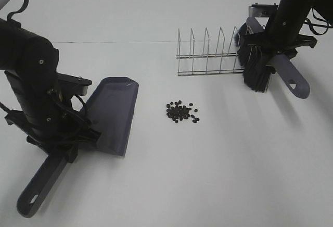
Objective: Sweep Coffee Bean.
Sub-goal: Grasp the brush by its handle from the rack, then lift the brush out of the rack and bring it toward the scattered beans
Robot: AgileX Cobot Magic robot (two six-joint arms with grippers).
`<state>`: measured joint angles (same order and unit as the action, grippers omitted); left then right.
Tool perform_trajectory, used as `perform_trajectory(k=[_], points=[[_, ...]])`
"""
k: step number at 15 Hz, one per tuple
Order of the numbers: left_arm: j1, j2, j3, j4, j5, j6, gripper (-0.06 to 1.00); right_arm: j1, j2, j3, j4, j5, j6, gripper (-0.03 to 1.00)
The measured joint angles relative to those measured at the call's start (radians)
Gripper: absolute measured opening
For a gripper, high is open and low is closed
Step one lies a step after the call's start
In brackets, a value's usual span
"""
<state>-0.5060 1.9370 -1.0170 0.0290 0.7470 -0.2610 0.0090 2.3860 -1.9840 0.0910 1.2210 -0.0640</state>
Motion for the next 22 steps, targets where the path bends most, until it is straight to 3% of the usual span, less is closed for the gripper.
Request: perform_trajectory(k=[8, 13, 16, 20, 22], points=[[0.0, 0.0, 0.0, 0.0, 0.0, 0.0, 0.32, 0.0, -0.062, 0.082, 0.024, -0.002, 0.05, 0.29], [0.0, 0.0, 0.0, -0.004, -0.002, -0.013, 0.32, 0.025, -0.324, 0.337, 0.009, -0.002, 0.081, 0.29], [0.0, 0.0, 0.0, -0.011, -0.041, -0.029, 0.32, 0.151, -0.539, 0.604, -0.108, -0.069, 0.212, 0.29], [0.0, 0.003, 0.0, -0.011, -0.048, 0.001, 0.32, 0.297, -0.57, 0.71, -0.244, -0.112, 0.322, 0.29], [-0.013, 0.04, -0.019, -0.011, -0.046, 0.027, 0.32, 0.32, -0.546, 0.71, -0.288, -0.133, 0.338, 0.29]])
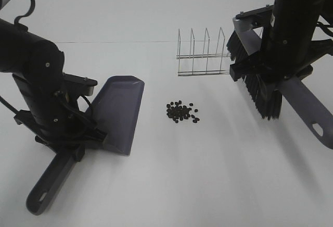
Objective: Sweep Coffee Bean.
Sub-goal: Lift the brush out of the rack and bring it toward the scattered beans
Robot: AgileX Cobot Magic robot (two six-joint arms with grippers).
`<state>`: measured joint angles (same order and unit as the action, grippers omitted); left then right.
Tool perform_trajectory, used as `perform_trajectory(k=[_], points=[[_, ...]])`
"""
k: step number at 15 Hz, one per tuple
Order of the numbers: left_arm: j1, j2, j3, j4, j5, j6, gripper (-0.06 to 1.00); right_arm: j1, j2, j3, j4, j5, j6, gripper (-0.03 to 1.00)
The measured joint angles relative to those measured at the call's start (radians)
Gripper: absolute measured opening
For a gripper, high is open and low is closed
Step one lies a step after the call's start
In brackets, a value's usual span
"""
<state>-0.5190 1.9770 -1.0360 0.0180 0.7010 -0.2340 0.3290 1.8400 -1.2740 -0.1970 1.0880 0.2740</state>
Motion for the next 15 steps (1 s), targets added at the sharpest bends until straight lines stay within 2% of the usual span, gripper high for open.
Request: perform_trajectory(k=[4, 7, 11, 15], points=[[-0.03, 0.075, -0.11, -0.018, 0.049, 0.013, 0.32, 0.0, 0.101, 0.0, -0.1, -0.009, 0.051, 0.29], [-0.03, 0.081, -0.116, -0.018, 0.05, 0.019, 0.32, 0.0, 0.146, 0.0, -0.098, -0.028, 0.072, 0.29], [-0.03, 0.12, -0.173, -0.002, 0.116, 0.056, 0.32, 0.0, 0.172, 0.0, -0.041, -0.053, 0.081, 0.29], [-0.03, 0.124, -0.18, 0.008, 0.118, 0.059, 0.32, 0.0, 0.173, 0.0, 0.032, -0.084, 0.084, 0.29]])
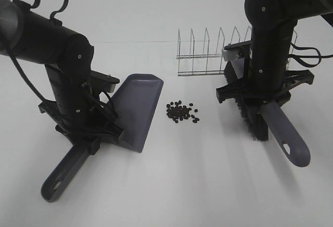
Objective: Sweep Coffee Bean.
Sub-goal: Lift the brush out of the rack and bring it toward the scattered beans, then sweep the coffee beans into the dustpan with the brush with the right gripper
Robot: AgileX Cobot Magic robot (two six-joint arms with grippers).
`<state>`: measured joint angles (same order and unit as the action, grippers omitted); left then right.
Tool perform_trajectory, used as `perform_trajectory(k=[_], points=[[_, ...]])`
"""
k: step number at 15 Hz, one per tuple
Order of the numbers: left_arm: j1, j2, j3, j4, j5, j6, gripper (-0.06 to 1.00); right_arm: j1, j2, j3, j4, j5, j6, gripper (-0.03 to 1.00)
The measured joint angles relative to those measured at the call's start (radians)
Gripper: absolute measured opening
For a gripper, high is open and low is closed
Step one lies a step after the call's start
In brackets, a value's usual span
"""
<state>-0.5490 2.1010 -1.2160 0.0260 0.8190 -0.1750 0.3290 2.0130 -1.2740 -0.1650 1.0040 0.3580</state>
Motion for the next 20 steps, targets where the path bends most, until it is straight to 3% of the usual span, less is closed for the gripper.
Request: perform_trajectory(k=[6, 11, 14, 15, 18, 20], points=[[-0.001, 0.0, 0.0, 0.004, -0.002, 0.001, 0.32, 0.121, 0.02, -0.015, -0.021, -0.027, 0.054, 0.29], [-0.001, 0.0, 0.0, 0.006, -0.003, 0.004, 0.32, 0.235, 0.152, -0.19, 0.013, 0.045, 0.055, 0.29], [-0.001, 0.0, 0.0, 0.006, -0.004, 0.005, 0.32, 0.28, 0.218, -0.278, 0.137, 0.046, 0.045, 0.29], [-0.001, 0.0, 0.0, 0.006, -0.004, 0.008, 0.32, 0.292, 0.269, -0.338, 0.272, 0.034, 0.03, 0.29], [-0.001, 0.0, 0.0, 0.005, -0.005, 0.014, 0.32, 0.293, 0.281, -0.405, 0.47, -0.06, -0.007, 0.29], [0.003, 0.0, -0.002, 0.009, -0.009, 0.017, 0.32, 0.293, 0.284, -0.441, 0.53, -0.076, -0.033, 0.29]])
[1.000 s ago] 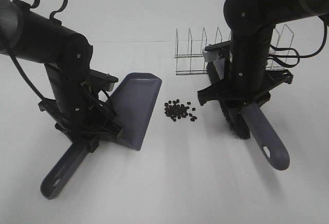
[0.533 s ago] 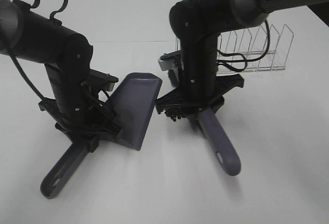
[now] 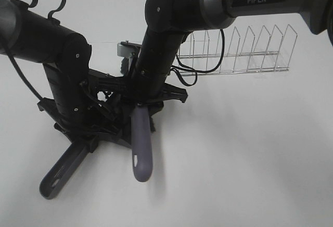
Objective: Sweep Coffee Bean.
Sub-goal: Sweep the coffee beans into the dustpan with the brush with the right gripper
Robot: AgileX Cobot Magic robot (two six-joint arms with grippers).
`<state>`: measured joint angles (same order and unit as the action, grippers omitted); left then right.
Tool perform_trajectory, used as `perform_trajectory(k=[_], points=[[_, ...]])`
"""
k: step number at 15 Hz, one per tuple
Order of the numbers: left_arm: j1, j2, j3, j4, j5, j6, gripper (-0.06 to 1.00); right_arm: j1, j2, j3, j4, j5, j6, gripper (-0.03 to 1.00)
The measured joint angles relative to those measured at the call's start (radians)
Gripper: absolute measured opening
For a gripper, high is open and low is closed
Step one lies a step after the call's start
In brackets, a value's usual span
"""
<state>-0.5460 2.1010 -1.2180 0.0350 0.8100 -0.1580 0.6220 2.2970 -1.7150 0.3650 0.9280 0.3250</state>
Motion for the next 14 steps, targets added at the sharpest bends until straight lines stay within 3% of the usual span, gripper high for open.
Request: perform_trajectory(k=[2, 6, 10, 13, 14], points=[[0.0, 0.001, 0.0, -0.001, -0.002, 0.003, 0.32, 0.0, 0.007, -0.028, 0.014, 0.003, -0.004, 0.29], [0.0, 0.001, 0.0, 0.0, -0.008, 0.01, 0.32, 0.0, 0.009, -0.096, -0.052, 0.083, 0.0, 0.29], [0.0, 0.001, 0.0, 0.0, -0.009, 0.013, 0.32, 0.002, 0.009, -0.152, -0.202, 0.247, 0.0, 0.29], [0.0, 0.001, 0.0, -0.001, -0.009, 0.013, 0.32, 0.003, -0.022, -0.161, -0.293, 0.292, 0.0, 0.29], [0.0, 0.001, 0.0, -0.002, -0.01, 0.021, 0.32, 0.003, -0.079, -0.163, -0.365, 0.294, 0.0, 0.29]])
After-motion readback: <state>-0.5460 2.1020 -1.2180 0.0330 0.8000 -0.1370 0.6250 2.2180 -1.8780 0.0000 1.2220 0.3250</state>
